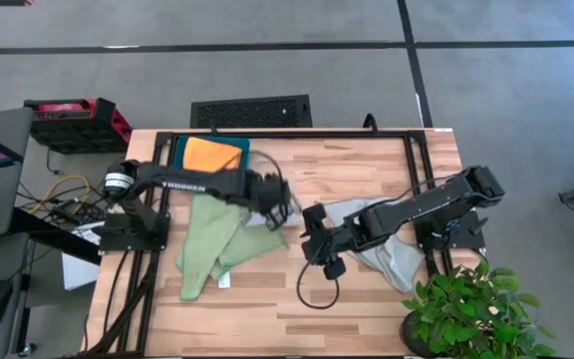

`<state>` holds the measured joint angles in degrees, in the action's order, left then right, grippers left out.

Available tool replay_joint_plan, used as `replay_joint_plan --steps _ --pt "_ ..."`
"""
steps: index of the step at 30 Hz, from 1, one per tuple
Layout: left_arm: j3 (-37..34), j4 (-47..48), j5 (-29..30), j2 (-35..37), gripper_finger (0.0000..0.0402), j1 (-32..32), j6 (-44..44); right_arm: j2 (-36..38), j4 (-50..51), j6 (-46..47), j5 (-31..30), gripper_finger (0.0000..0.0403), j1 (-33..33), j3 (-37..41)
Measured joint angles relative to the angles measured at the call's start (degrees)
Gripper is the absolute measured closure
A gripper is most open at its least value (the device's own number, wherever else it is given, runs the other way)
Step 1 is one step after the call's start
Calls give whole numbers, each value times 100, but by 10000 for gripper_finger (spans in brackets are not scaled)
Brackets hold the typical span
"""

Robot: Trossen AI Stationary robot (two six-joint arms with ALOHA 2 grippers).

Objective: Fold microfiber towels
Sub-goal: Put the folded gray towel into the blue bin

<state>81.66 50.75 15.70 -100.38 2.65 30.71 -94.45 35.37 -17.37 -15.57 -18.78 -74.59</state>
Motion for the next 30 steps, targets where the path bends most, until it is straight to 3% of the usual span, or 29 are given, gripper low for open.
replay_joint_plan --steps 7,18,25,30 --pt "10 -29 -384 2 401 1086 -314 0 86 -4 2 173 15 0" --pt "18 -62 -278 336 401 2278 -473 0 207 -13 3 173 17 0" --pt "18 296 295 1070 401 2505 -907 0 237 -13 4 173 17 2" --pt "18 1046 955 1369 401 2587 -708 0 237 -13 7 173 49 0"
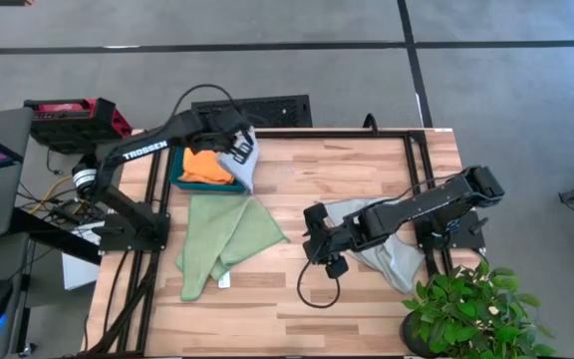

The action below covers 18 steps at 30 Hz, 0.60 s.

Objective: Fold microfiber towels
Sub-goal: Put the folded gray towel into the blue bin

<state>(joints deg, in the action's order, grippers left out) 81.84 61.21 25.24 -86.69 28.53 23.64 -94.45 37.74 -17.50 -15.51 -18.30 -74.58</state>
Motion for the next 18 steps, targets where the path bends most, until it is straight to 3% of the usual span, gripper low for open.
replay_joint_plan --steps 8,18 --pt "-52 1320 937 -42 401 177 709 0 0 46 0 173 59 0" --pt "-50 1543 1278 -237 401 464 866 -2 0 59 2 173 80 0"
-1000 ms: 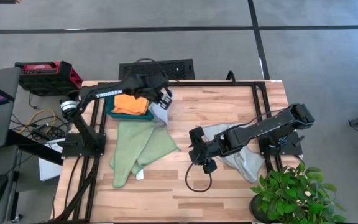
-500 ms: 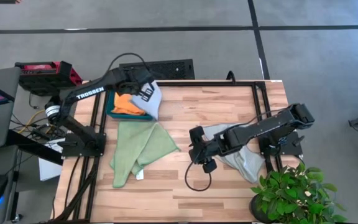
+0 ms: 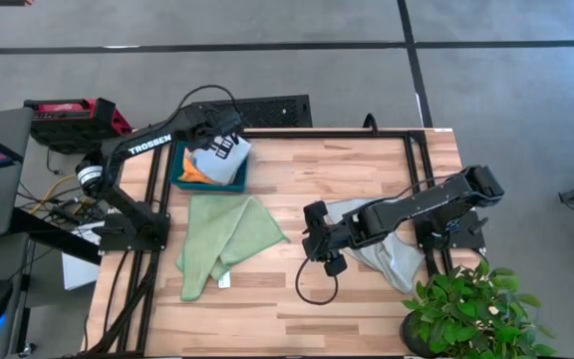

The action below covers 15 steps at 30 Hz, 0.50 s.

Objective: Fold microfiber towels
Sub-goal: Put the folded gray towel into the blue bin

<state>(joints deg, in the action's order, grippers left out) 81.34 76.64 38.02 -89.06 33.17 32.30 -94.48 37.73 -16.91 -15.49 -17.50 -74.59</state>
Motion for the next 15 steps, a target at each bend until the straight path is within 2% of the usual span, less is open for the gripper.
replay_joint_plan --steps 8,15 --pt "0 -10 -19 -471 401 161 -73 0 -11 2 -1 173 0 0" --pt "0 -9 -181 -548 394 229 -159 0 -24 -2 -2 173 2 0"
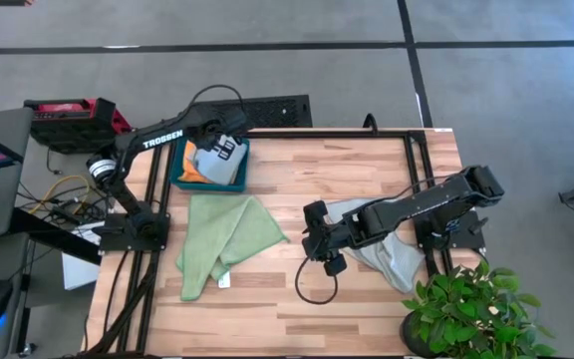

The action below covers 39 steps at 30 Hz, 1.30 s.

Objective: Fold microfiber towels
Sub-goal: Put the folded gray towel into the blue bin

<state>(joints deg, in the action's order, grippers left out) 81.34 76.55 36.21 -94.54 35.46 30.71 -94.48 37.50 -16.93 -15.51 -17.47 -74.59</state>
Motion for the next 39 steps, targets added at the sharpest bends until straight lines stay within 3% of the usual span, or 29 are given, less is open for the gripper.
replay_joint_plan --steps 18,21,25,27,39 --pt "0 4 -310 0 267 191 -126 0 0 0 0 173 -1 0" --pt "0 -351 -722 0 263 84 -988 0 -1 -2 0 173 0 0" --pt "4 -1068 -1903 -161 265 -29 -2135 0 -27 1 0 173 40 0" --pt "4 -1234 -2183 -349 266 -32 -2461 0 -26 35 0 173 83 0" --pt "2 -2308 -1458 -1530 266 -11 -3064 0 -22 46 0 173 263 0"
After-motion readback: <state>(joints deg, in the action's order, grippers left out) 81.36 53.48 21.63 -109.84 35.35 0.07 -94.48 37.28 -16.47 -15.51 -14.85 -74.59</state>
